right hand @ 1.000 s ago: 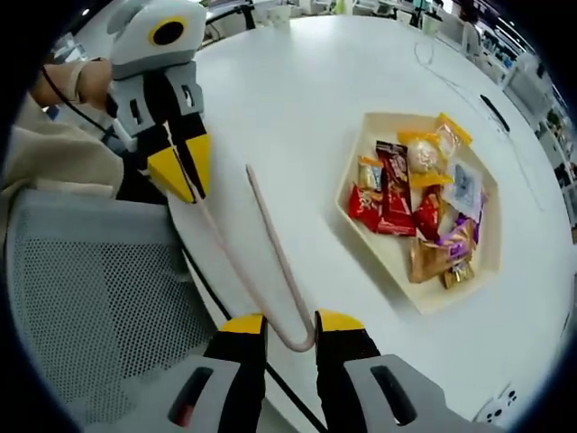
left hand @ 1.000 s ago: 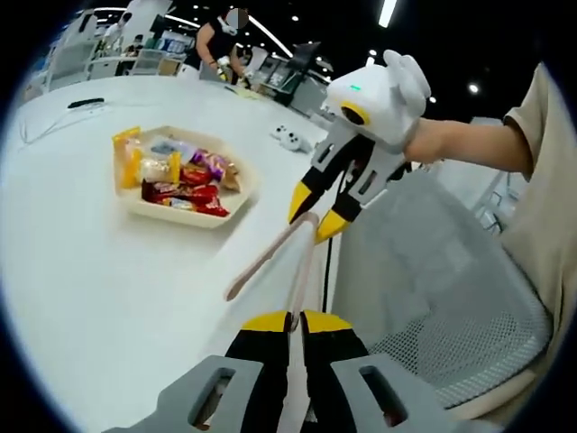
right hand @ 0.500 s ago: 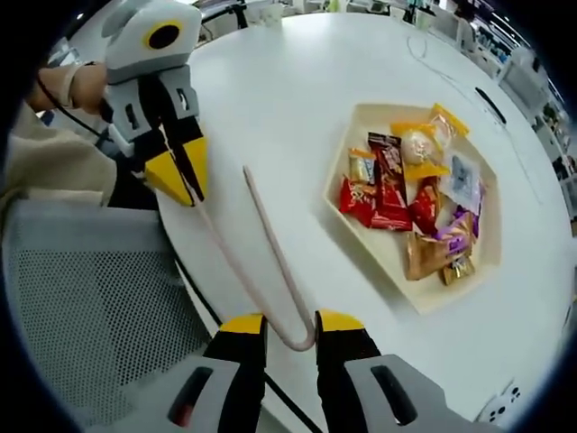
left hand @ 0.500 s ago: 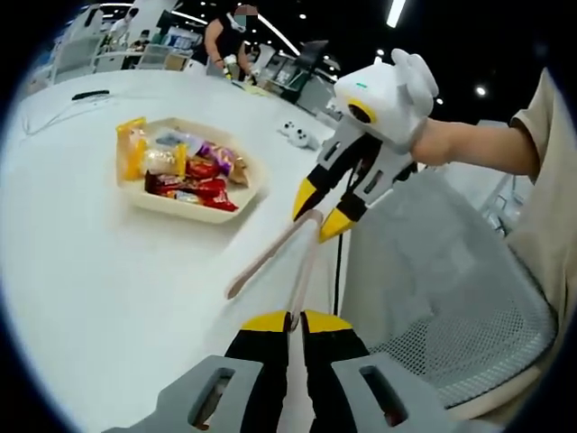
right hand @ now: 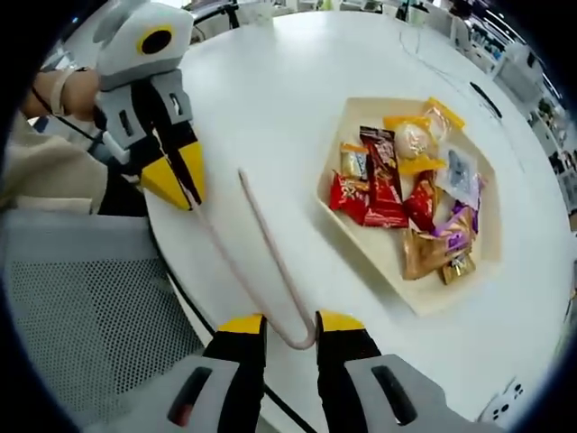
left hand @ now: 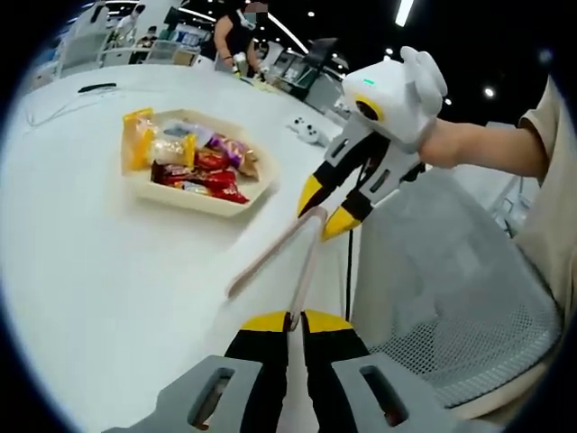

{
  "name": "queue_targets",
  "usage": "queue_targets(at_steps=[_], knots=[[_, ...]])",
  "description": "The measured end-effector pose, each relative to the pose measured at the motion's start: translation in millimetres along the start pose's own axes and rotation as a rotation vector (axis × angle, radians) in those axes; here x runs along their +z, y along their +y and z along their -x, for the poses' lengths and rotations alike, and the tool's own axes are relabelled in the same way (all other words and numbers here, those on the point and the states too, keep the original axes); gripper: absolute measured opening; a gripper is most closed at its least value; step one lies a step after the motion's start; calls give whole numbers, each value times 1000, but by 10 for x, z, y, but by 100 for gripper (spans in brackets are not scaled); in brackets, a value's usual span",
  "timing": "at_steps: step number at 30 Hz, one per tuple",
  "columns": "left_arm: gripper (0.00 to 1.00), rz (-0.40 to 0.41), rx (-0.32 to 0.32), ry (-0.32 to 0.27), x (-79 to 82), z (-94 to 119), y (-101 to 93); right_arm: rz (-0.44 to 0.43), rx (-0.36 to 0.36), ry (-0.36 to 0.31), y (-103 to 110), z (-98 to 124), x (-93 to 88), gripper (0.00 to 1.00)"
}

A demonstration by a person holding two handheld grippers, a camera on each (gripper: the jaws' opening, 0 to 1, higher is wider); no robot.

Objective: Place the target food into the container with the food tongs after gripping and lifting it, then release it inside without dropping or visibly crushing the food.

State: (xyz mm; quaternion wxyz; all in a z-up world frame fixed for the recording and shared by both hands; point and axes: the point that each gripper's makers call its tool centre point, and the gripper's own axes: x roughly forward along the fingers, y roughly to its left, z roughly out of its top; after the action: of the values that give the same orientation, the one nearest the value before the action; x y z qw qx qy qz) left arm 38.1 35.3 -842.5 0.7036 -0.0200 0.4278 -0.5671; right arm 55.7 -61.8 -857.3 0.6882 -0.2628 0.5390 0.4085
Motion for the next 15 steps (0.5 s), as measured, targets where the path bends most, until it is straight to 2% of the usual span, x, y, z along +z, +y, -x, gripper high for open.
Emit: queue_targets(at_steps=[15], knots=[[3, 24, 18, 8, -43, -65, 65, 24, -42, 21, -63, -74, 3, 20]])
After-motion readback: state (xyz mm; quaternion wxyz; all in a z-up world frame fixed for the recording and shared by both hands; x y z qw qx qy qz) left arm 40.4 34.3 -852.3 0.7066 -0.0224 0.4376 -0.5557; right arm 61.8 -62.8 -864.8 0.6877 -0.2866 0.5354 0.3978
